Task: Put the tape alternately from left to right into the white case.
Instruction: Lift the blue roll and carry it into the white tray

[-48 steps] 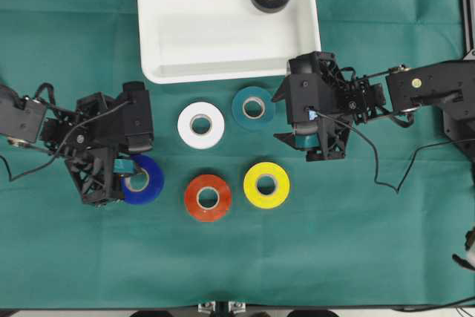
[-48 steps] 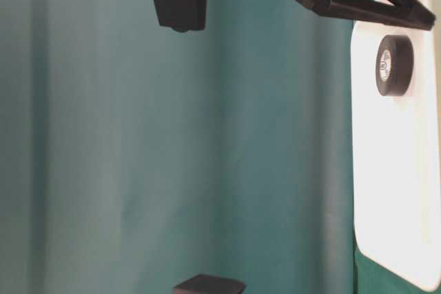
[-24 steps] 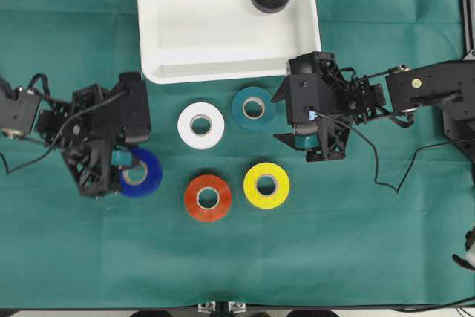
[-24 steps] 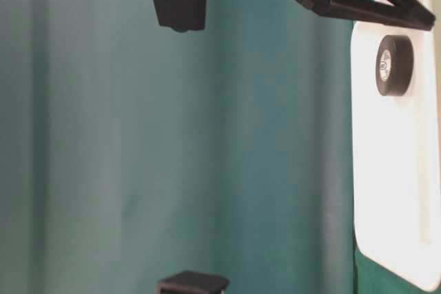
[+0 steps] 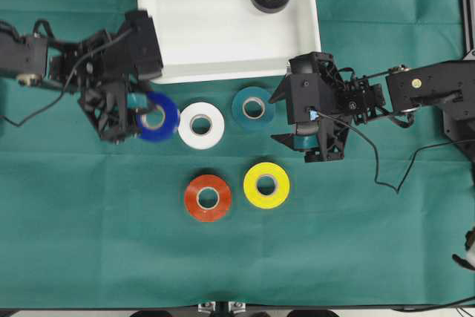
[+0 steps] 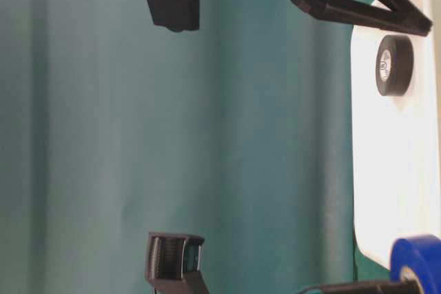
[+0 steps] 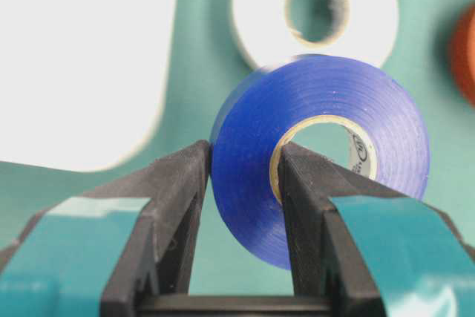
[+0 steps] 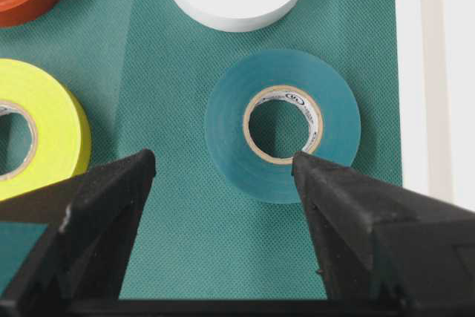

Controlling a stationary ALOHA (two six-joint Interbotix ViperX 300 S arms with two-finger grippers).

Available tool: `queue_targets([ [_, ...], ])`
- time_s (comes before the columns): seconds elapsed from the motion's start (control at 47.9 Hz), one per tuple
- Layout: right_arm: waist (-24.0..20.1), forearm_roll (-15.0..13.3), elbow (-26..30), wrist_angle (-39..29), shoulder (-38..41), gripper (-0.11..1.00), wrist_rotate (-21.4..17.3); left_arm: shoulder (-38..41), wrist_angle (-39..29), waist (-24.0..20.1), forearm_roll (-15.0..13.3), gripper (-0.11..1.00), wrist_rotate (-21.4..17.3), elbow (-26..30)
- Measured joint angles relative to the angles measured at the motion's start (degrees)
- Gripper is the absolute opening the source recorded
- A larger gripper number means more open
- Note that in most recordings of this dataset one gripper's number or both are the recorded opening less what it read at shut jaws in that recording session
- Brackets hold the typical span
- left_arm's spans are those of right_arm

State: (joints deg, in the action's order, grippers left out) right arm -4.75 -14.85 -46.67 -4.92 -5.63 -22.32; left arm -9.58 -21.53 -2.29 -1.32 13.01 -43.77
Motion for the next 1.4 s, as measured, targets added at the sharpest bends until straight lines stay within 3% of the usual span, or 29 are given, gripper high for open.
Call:
queue_targets([
  [0.376,0.0,0.0,0.0,0.1,0.0,0.81,0.0,0.6,4.1,-11.3,0.0,-0.03,-10.7,-0.1],
  [0.584,0.0,0.0,0.0,0.8,0.1,0.81,0.0,3.5,9.0,-14.6,-0.1,-0.03,-13.7,0.4],
  [0.918,0.0,0.0,0.0,1.2,0.1,0.81,0.0,9.4,11.8,-15.9,0.0,-0.03,-15.6,3.2],
  [1.294,0.0,0.0,0.0,1.6,0.2,0.81,0.0,10.3,11.7,-16.5,0.0,-0.03,-17.2,4.5],
  [1.398,0.0,0.0,0.0,1.6,0.2,0.81,0.0,10.4,11.7,-16.5,0.0,0.03,-17.7,4.5],
])
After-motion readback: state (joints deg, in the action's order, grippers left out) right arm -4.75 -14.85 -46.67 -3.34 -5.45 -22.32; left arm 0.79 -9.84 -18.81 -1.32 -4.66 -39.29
